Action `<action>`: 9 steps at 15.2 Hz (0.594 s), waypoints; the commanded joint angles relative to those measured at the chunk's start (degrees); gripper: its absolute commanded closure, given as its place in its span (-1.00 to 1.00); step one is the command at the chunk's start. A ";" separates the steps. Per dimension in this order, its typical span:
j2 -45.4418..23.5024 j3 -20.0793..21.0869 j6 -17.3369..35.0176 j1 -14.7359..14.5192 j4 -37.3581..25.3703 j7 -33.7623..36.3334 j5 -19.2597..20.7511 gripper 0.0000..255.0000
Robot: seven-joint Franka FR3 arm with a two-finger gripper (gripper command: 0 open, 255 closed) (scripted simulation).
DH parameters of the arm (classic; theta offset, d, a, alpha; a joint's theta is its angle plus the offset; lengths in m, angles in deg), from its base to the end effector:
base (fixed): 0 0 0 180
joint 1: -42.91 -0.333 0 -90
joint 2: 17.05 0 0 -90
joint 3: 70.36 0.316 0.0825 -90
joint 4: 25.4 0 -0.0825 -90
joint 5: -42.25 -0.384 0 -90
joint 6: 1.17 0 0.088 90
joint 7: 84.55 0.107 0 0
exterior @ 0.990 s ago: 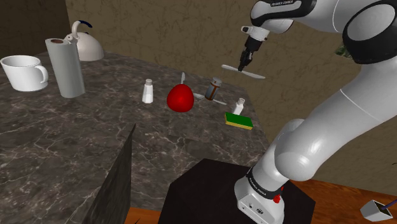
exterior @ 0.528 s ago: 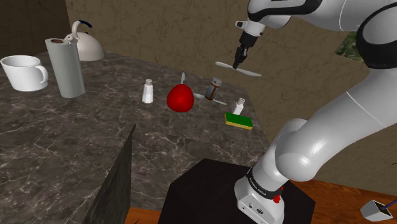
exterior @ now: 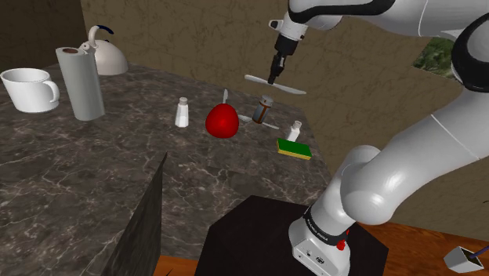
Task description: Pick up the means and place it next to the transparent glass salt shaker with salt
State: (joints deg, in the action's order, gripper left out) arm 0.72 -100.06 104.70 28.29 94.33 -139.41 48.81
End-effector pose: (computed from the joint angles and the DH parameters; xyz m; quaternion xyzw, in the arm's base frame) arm 0.4548 -0.1541 0.5379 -0.9316 -0.3626 -0.0247 0.0080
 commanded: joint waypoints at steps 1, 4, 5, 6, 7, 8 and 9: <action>0.12 1.70 0.23 -0.86 0.45 2.57 -0.33 1.00; -0.31 4.42 0.55 -2.48 0.56 6.58 -1.14 1.00; -0.58 5.29 0.66 -3.03 0.47 7.88 -1.44 1.00; -0.90 6.15 0.76 -3.58 0.31 9.15 -1.76 1.00; -1.28 6.98 0.86 -4.16 0.09 10.41 -2.09 1.00; -1.72 7.80 0.95 -4.73 -0.19 11.66 -2.42 1.00; -2.22 8.60 1.04 -5.30 -0.54 12.88 -2.77 1.00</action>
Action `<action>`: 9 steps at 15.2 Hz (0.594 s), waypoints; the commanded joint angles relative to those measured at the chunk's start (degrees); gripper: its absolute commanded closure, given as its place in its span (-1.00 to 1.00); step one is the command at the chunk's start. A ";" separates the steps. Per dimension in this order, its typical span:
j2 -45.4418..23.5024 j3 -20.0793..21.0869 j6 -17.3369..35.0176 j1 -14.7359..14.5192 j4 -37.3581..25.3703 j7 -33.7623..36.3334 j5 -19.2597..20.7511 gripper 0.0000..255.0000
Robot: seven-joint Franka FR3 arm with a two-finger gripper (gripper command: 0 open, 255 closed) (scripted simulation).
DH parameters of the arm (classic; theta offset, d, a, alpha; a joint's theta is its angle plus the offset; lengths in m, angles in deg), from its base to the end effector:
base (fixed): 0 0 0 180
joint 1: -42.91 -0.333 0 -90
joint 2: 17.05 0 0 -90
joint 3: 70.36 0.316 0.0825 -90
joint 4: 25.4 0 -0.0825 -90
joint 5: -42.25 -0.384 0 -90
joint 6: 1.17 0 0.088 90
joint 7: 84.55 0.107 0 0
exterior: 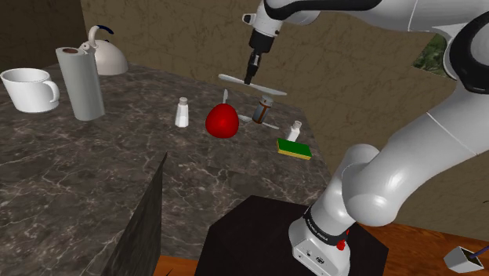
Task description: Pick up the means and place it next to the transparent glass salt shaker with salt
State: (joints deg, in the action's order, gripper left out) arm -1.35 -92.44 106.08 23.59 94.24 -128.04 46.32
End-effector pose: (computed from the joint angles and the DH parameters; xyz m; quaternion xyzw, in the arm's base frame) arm 0.4833 -0.0430 0.5347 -0.9317 -0.3623 -0.0247 0.0079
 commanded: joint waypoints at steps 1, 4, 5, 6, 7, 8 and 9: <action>-0.71 1.76 -0.26 -1.18 -0.86 2.72 -0.62 1.00; -2.68 4.06 -0.07 -2.86 -2.50 6.23 -1.66 1.00; -3.44 4.78 -0.03 -3.42 -3.17 7.37 -1.99 1.00; -4.24 5.49 0.00 -3.99 -3.92 8.50 -2.33 1.00; -5.10 6.17 0.01 -4.55 -4.72 9.61 -2.65 1.00; -6.00 6.84 0.00 -5.10 -5.60 10.71 -2.96 1.00; -6.94 7.49 -0.02 -5.66 -6.54 11.79 -3.26 1.00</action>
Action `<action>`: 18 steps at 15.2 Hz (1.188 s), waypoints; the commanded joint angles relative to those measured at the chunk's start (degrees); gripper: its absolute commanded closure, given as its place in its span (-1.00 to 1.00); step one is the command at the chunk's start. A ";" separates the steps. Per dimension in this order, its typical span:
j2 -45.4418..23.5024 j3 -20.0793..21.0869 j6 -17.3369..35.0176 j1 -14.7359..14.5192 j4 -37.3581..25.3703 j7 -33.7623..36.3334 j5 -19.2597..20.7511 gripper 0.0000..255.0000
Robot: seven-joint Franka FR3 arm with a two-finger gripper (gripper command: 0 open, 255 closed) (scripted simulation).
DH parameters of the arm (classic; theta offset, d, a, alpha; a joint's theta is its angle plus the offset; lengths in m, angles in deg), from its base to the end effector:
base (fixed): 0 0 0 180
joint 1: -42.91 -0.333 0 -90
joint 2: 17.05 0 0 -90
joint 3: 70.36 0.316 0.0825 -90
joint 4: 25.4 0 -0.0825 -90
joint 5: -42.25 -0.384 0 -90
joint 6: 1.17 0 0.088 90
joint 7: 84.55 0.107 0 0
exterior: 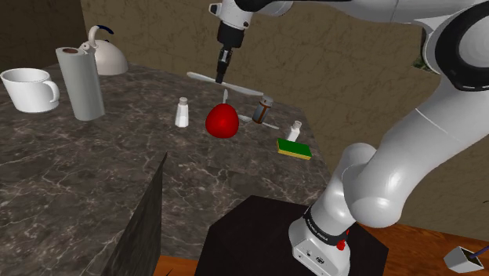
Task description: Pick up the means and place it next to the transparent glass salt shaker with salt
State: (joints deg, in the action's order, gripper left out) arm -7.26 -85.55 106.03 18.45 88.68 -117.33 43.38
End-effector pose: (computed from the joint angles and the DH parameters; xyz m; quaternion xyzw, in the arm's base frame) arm 0.5093 0.0743 0.5379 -0.9317 -0.3624 -0.0246 0.0080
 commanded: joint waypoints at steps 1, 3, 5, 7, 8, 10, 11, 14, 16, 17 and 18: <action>-2.02 1.25 -0.02 -1.06 -2.00 2.14 -0.61 1.00; -4.13 2.47 -0.18 -2.13 -4.23 4.24 -1.15 1.00; -6.41 3.62 -0.45 -3.18 -6.75 6.28 -1.64 1.00; -8.86 4.70 -0.83 -4.20 -9.58 8.28 -2.06 1.00; -10.16 5.22 -1.07 -4.70 -11.10 9.25 -2.25 1.00; -12.87 6.19 -1.66 -5.69 -14.41 11.17 -2.58 1.00; -14.30 6.64 -2.01 -6.19 -16.20 12.11 -2.72 1.00; -17.79 7.61 -3.01 -7.32 -20.69 14.23 -3.00 1.00; -17.79 7.62 -1.47 -7.34 -19.15 14.21 -3.01 1.00; -17.81 7.63 -0.70 -7.34 -18.40 14.20 -3.02 1.00; -17.84 7.63 0.06 -7.35 -17.68 14.18 -3.03 1.00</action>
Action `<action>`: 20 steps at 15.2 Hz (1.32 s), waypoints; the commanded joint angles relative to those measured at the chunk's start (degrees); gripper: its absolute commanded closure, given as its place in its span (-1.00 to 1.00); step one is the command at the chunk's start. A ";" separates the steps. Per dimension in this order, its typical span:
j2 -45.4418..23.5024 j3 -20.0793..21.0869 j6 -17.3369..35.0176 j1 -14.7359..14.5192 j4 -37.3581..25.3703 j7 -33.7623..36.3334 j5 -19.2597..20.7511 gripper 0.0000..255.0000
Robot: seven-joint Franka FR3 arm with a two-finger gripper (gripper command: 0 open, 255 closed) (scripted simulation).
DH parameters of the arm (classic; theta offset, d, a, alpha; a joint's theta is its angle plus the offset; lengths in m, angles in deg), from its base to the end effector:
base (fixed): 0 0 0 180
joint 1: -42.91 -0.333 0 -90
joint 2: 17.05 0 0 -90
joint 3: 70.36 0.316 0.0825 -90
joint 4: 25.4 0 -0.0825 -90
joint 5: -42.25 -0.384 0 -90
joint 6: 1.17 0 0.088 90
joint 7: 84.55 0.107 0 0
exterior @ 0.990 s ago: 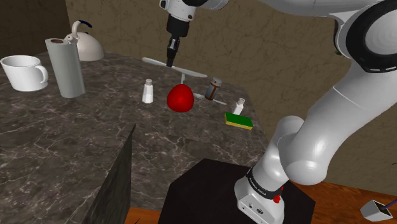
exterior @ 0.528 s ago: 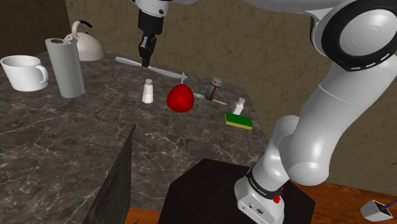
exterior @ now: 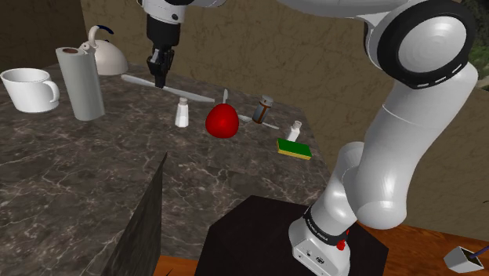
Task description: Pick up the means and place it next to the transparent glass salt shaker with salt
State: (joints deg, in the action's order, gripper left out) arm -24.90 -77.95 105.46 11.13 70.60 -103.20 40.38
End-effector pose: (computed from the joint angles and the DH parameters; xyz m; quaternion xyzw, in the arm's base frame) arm 0.5540 0.2562 0.5210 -0.9319 -0.3619 -0.0245 0.0079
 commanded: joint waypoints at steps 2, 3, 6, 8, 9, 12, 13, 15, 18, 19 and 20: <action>-0.30 0.04 2.14 -0.04 1.82 0.02 -0.05 1.00; -0.37 0.05 2.89 -0.05 2.50 0.00 -0.07 1.00; -0.66 0.06 5.12 -0.05 4.44 -0.07 -0.13 1.00; -0.91 0.07 6.59 -0.05 5.66 -0.12 -0.19 1.00; -1.06 0.08 7.32 -0.05 6.25 -0.14 -0.22 1.00; -1.56 0.10 9.49 -0.04 7.92 -0.23 -0.32 1.00; -1.75 0.11 10.21 -0.04 8.46 -0.27 -0.36 1.00; -2.17 0.12 11.64 -0.03 9.48 -0.34 -0.45 1.00; -2.87 0.15 13.77 -0.01 10.91 -0.45 -0.59 1.00; -3.13 0.17 14.47 -0.01 11.36 -0.50 -0.65 1.00; -3.40 0.18 15.18 0.00 11.79 -0.54 -0.70 1.00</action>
State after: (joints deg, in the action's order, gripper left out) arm -28.12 -77.79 119.98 11.15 81.94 -103.74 39.72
